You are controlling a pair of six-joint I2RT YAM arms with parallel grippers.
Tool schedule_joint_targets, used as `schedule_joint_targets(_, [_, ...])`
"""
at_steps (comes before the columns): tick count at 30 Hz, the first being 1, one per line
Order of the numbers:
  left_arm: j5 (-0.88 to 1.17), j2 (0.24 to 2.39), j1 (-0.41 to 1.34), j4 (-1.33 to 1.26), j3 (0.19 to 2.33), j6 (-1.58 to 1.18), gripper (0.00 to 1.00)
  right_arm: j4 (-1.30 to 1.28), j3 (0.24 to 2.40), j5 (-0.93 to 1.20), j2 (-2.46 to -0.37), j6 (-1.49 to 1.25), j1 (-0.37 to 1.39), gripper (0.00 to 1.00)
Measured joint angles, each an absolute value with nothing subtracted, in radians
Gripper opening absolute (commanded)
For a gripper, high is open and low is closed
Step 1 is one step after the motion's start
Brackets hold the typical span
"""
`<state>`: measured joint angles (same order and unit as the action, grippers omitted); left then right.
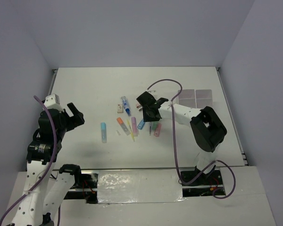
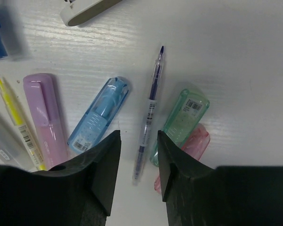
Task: Sort the stationery into containers
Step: Pick up the pen from the center of the board.
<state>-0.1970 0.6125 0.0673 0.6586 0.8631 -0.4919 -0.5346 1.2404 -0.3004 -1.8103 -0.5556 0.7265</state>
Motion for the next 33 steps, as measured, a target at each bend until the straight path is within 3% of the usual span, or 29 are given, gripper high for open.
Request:
schedule_joint_targets(16, [-0.177, 0.614, 0.075, 0.650, 0.861, -0.471, 0.99, -0.535, 1.257, -0.299, -1.876, -0.542, 0.722, 0.39])
schedule_joint_targets(27, [-0.177, 0.612, 0.076, 0.650, 0.861, -0.471, 0.99, -0.510, 1.235, -0.297, -1.905, -0.579, 0.722, 0.31])
schedule_joint_targets(33, [-0.176, 0.611, 0.076, 0.650, 0.861, -0.471, 0.99, -0.490, 1.216, -0.304, -1.895, -0.598, 0.724, 0.16])
